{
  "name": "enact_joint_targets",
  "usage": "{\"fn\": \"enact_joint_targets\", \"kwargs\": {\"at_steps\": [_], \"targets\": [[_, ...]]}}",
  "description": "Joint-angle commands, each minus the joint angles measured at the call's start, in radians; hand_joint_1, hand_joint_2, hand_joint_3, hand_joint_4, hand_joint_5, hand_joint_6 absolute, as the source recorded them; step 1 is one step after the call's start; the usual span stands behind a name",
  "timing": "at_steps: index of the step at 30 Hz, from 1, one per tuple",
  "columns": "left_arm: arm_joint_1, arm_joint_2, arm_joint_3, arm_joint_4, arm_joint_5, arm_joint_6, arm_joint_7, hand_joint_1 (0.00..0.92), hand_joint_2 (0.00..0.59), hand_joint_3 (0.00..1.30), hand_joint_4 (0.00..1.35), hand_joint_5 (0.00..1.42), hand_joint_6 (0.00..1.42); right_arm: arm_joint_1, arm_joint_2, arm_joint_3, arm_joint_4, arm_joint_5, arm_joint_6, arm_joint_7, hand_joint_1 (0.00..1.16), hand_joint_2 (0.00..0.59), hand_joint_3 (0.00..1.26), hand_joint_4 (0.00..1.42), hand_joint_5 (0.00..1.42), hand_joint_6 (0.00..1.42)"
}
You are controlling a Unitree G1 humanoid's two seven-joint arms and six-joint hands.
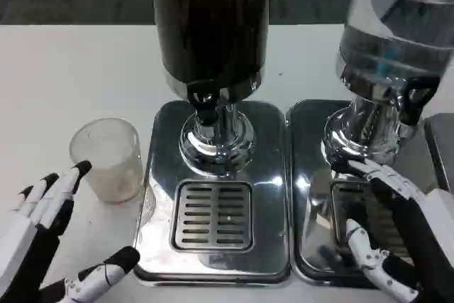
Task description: Grasp the cup under the faucet to collect the drink, then remove the cup.
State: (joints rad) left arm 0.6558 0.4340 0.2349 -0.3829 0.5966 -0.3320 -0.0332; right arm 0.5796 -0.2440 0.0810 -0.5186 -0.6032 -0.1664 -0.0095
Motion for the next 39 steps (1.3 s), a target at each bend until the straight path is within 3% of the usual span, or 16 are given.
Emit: {"fn": "enact_joint_targets", "kwargs": {"at_steps": [1, 11, 21, 39], "targets": [[0.007, -0.003, 0.002, -0.011, 0.005, 0.007, -0.001, 0.000, 0.110, 0.00, 0.00, 0.00, 0.00, -0.005, -0.009, -0.008, -0.001, 0.011, -0.005, 0.005, 0.46, 0.586, 0.25, 0.14, 0.11, 0.08], [-0.003, -0.004, 0.010, -0.006, -0.005, 0.012, 0.002, 0.000, 0.110, 0.00, 0.00, 0.00, 0.00, -0.010, -0.010, -0.007, 0.000, 0.016, 0.001, 0.008, 0.46, 0.586, 0.25, 0.15, 0.11, 0.08], [-0.017, -0.025, 0.061, 0.027, -0.036, -0.045, 0.090, 0.000, 0.109, 0.00, 0.00, 0.00, 0.00, -0.008, 0.006, 0.005, 0.003, 0.003, 0.002, -0.004, 0.46, 0.586, 0.25, 0.15, 0.11, 0.09], [-0.173, 0.031, 0.112, 0.173, -0.140, 0.020, 0.051, 0.000, 0.055, 0.00, 0.00, 0.00, 0.00, 0.003, 0.029, 0.017, 0.008, -0.003, -0.001, -0.020, 0.46, 0.586, 0.25, 0.15, 0.12, 0.10]]}}
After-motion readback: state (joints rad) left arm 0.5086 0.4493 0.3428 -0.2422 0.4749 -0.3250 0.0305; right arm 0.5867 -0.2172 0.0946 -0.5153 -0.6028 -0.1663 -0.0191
